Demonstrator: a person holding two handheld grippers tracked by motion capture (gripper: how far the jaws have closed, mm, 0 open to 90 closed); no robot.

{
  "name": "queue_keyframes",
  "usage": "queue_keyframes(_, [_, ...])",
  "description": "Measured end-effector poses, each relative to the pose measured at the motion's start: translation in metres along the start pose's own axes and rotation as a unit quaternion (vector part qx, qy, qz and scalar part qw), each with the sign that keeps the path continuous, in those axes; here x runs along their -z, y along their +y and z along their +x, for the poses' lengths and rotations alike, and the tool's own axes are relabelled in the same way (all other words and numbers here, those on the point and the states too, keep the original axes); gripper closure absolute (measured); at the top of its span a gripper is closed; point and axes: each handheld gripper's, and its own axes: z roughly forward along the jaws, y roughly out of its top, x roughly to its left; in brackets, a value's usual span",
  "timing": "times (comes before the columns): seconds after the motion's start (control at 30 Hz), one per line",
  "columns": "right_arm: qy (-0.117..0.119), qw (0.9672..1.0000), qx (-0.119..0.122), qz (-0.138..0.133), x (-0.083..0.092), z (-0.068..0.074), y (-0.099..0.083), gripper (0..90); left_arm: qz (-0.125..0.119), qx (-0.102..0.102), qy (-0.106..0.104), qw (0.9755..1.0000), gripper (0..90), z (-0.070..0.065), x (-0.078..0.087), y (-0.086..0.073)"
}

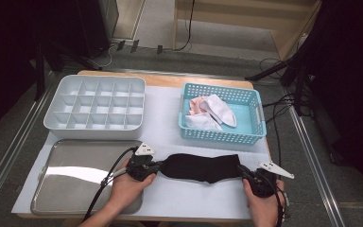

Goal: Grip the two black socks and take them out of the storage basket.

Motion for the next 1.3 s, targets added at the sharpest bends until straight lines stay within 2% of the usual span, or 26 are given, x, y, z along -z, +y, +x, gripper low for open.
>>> queue_keyframes(0.13, [0.002,1.0000,-0.003,0.000,0.009,-0.004,-0.003,81.0,0.004,-0.007,-0.011,0.9999,88.7,-0.007,0.002,-0.004])
queue_keyframes(0.27, [0.003,1.0000,0.002,-0.006,0.007,-0.005,-0.005,79.5,0.000,-0.007,-0.005,1.0000,88.5,-0.007,0.002,-0.008])
queue_keyframes(0.37, [-0.008,0.9994,0.003,-0.034,0.008,-0.005,-0.005,68.2,-0.015,-0.009,0.006,0.9998,87.2,-0.006,0.005,-0.009])
queue_keyframes(0.47, [-0.005,0.9987,-0.007,-0.050,0.015,-0.009,-0.005,69.4,-0.024,-0.008,0.008,0.9997,85.6,-0.004,0.006,-0.008])
queue_keyframes(0.6, [0.012,0.9990,-0.014,-0.040,0.018,-0.011,-0.009,68.7,-0.022,-0.010,0.009,0.9997,85.4,-0.003,0.004,-0.009])
queue_keyframes(0.7, [0.015,0.9994,-0.001,-0.032,0.015,-0.006,-0.010,66.8,-0.026,-0.007,0.011,0.9996,84.6,-0.003,0.003,-0.009])
queue_keyframes(0.77, [0.007,0.9995,0.006,-0.029,0.013,-0.003,-0.010,70.6,-0.036,-0.008,0.021,0.9991,81.6,-0.003,0.006,-0.008])
queue_keyframes(0.8, [0.001,0.9997,0.008,-0.024,0.013,-0.001,-0.010,81.8,-0.037,-0.008,0.023,0.9990,77.3,-0.003,0.006,-0.008])
queue_keyframes(0.87, [0.002,0.9997,0.010,-0.022,0.013,-0.001,-0.010,86.4,-0.038,-0.007,0.021,0.9990,75.8,-0.003,0.007,-0.008])
queue_keyframes(1.03, [0.002,0.9990,0.007,-0.045,0.018,-0.002,-0.007,88.8,-0.032,-0.009,0.014,0.9994,83.9,-0.004,0.006,-0.009])
queue_keyframes(1.1, [0.002,0.9990,0.010,-0.043,0.016,-0.002,-0.008,86.9,-0.033,-0.009,0.014,0.9993,83.3,-0.004,0.006,-0.009])
queue_keyframes(1.2, [0.000,0.9984,0.003,-0.056,0.018,-0.001,-0.009,71.6,-0.041,-0.006,0.011,0.9991,79.5,-0.005,0.007,-0.009])
queue_keyframes(1.3, [-0.007,0.9977,0.000,-0.068,0.023,0.000,-0.010,65.5,-0.038,-0.004,0.011,0.9992,79.8,-0.004,0.007,-0.009])
